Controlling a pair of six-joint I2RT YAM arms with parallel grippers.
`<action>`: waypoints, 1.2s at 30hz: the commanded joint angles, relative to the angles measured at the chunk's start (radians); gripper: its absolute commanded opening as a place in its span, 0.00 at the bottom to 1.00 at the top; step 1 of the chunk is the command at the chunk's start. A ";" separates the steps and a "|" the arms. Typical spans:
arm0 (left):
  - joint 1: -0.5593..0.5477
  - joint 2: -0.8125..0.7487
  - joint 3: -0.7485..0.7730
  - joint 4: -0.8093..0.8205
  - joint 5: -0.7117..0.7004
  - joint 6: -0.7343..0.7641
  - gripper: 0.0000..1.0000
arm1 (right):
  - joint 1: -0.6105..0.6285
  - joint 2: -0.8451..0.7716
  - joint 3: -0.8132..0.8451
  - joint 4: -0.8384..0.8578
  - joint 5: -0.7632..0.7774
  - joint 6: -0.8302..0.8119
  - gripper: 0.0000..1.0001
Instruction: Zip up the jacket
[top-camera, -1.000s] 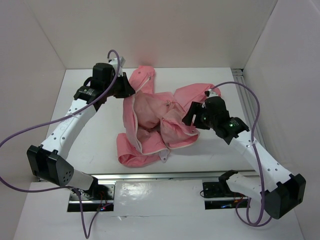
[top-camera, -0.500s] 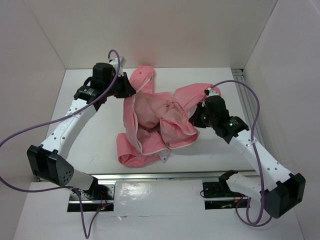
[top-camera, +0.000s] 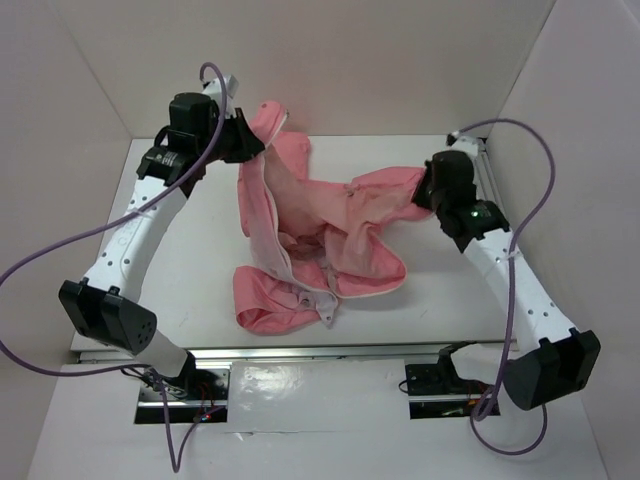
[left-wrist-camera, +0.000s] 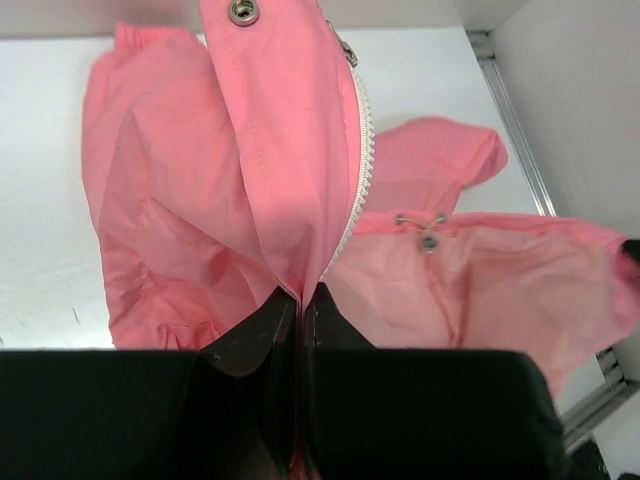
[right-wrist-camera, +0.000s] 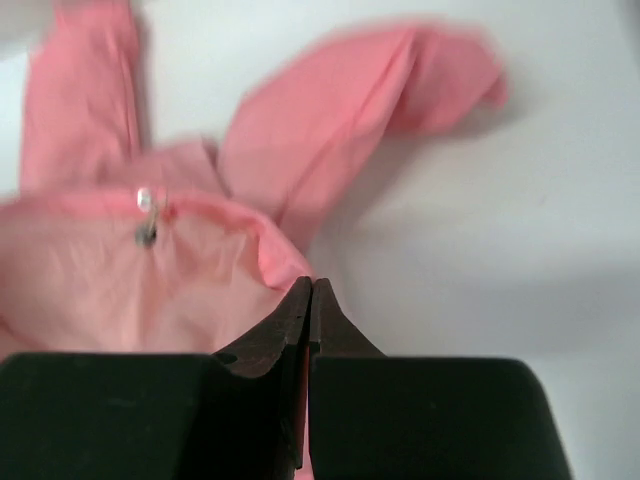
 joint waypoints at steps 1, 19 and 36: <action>0.039 0.014 0.101 0.058 0.013 0.020 0.00 | -0.097 0.017 0.176 0.111 0.069 -0.087 0.00; 0.036 0.101 0.151 0.202 0.215 0.005 0.00 | -0.301 0.131 0.257 0.137 0.026 -0.118 0.00; -0.117 -0.171 -0.483 0.375 0.343 -0.015 0.00 | -0.199 0.085 0.071 0.309 -0.678 0.034 0.78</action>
